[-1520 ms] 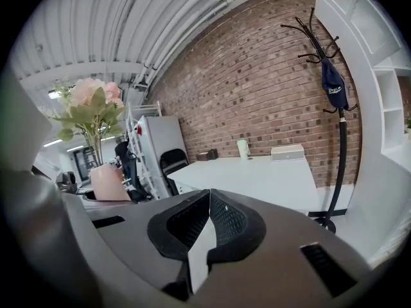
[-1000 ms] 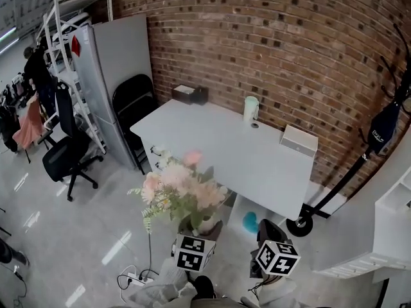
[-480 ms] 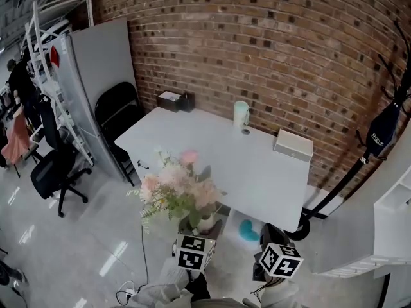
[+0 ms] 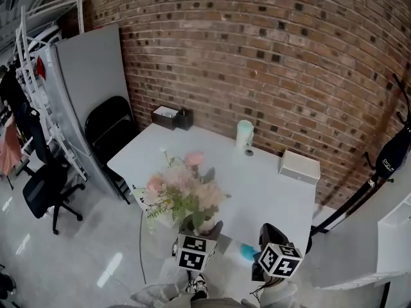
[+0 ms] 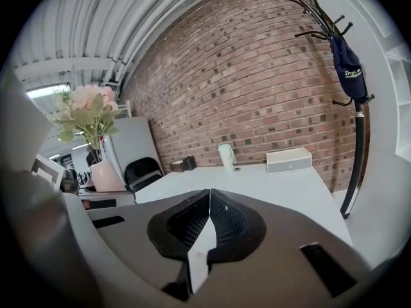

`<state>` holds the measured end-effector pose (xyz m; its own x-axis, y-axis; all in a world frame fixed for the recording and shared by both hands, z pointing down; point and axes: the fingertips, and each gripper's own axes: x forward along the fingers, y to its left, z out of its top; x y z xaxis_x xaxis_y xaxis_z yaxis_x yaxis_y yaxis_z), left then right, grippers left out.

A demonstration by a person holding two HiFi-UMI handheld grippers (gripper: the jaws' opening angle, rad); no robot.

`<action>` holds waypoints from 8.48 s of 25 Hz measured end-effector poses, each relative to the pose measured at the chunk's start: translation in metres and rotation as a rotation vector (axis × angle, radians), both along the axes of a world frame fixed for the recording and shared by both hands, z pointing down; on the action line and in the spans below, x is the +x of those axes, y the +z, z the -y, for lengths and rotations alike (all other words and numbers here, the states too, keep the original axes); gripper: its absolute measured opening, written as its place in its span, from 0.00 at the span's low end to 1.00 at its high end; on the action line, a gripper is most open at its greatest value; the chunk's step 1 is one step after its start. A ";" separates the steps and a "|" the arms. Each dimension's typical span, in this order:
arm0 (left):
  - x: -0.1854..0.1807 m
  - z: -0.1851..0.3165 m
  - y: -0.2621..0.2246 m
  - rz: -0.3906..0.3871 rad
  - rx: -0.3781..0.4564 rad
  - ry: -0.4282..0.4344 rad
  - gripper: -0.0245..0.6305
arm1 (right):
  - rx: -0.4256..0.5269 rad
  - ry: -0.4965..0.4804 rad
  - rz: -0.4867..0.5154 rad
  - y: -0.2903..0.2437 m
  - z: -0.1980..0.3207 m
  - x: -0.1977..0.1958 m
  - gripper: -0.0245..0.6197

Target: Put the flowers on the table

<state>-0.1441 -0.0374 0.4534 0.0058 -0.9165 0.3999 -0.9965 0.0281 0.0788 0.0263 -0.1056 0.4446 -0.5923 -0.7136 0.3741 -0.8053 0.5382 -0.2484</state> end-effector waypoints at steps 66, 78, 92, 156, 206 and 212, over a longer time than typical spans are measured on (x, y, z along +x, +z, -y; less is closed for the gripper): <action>-0.041 0.407 0.126 -0.005 -0.066 0.097 0.48 | -0.272 0.086 -0.068 0.154 0.317 -0.032 0.08; 0.023 0.474 0.139 -0.022 -0.036 0.202 0.48 | -0.288 0.165 -0.052 0.170 0.343 0.000 0.08; 0.107 0.515 0.158 -0.018 -0.044 0.360 0.48 | -0.288 0.356 -0.026 0.186 0.348 0.075 0.08; 0.122 0.462 0.184 -0.086 -0.075 0.483 0.50 | -0.269 0.490 0.005 0.183 0.334 0.097 0.08; 0.062 0.145 0.033 -0.060 -0.022 0.349 0.05 | -0.039 0.260 -0.037 0.024 0.085 -0.001 0.08; 0.082 0.141 0.029 -0.067 -0.029 0.339 0.05 | -0.044 0.259 -0.024 0.024 0.082 0.021 0.08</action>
